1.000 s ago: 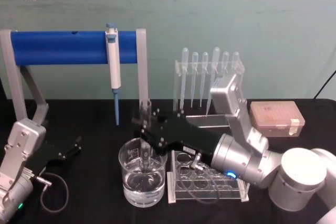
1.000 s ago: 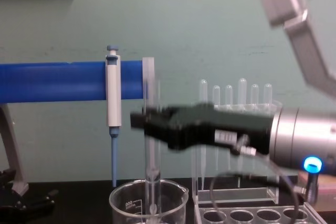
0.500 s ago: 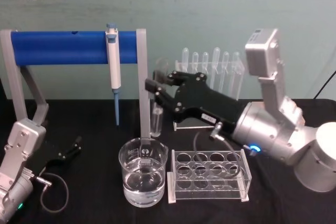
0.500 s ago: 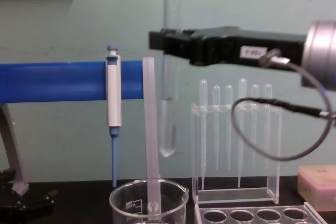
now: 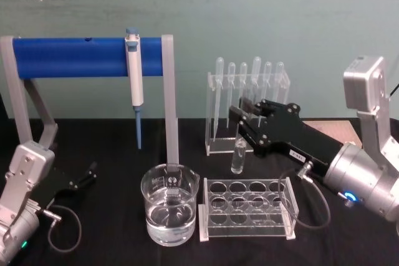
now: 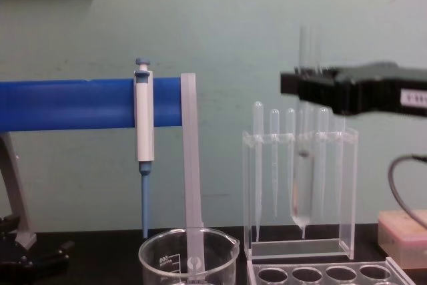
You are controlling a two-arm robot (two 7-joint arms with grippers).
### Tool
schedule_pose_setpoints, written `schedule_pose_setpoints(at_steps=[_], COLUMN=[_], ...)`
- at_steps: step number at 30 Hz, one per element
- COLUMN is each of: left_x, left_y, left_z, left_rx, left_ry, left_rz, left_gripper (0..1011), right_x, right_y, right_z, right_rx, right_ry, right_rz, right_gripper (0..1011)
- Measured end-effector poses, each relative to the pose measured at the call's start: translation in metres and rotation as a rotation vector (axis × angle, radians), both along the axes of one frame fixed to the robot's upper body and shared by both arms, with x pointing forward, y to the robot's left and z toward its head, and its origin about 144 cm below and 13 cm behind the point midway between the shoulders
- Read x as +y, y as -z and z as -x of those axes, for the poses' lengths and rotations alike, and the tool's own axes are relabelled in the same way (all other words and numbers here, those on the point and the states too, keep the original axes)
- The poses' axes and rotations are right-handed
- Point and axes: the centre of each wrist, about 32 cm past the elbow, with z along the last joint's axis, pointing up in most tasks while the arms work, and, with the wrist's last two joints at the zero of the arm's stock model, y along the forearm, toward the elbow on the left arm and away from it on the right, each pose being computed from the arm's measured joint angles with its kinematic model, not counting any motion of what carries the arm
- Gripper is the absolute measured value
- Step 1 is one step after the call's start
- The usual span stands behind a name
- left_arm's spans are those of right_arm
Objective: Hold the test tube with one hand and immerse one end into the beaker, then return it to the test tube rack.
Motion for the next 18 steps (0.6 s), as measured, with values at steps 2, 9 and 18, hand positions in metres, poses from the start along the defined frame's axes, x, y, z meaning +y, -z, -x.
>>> schedule_pose_setpoints(at_steps=[2,9,18], left_x=[0.0,0.0,0.0], left_y=[0.0,0.0,0.0], left_z=[0.0,0.0,0.0], left_rx=[0.0,0.0,0.0], left_ry=[0.0,0.0,0.0], left_rz=[0.0,0.0,0.0], left_gripper=[1000,1000,1000], right_x=[-0.003,-0.003,-0.002], right_y=[0.007,0.021,0.033], right_z=[0.003,0.012,0.018], right_rx=[0.012,0.036,0.071], right_ry=[0.013,0.025,0.047], right_rz=[0.0,0.007,0.019], right_gripper=[225,225,224])
